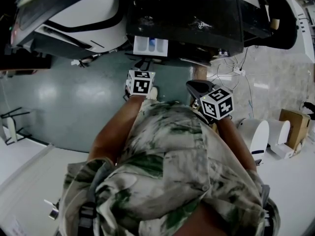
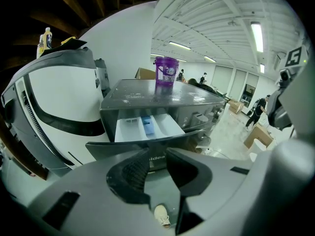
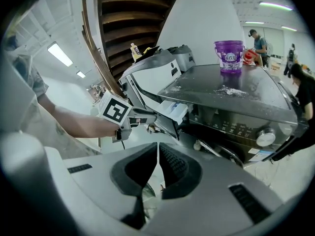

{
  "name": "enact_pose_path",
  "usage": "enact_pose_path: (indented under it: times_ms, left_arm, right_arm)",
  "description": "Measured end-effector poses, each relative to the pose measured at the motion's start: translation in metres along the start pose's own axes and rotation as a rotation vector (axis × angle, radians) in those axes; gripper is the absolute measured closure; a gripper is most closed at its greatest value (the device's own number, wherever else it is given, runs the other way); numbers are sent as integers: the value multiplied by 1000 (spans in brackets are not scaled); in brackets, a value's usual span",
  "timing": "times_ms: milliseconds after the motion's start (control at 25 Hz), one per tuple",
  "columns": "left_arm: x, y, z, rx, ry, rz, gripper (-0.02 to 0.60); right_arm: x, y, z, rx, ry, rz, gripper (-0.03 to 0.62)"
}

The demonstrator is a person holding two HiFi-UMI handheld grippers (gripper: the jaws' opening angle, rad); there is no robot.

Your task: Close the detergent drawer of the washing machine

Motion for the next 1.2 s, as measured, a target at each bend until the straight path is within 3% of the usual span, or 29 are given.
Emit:
enact_pose_path:
  times_ms: [1200]
  left_arm:
    - [29, -12, 26, -17, -10, 36, 468]
  right_arm:
    - [7, 17, -3, -42, 41, 65, 562]
Point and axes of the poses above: the fingertips, and each gripper's own axes: z forward along the fingers, y to its right, x out of its top, the point moved 9 cm from there along -z, backward along the fingers, and after that the axes turned 4 degrees about x, right-handed, at the moved point
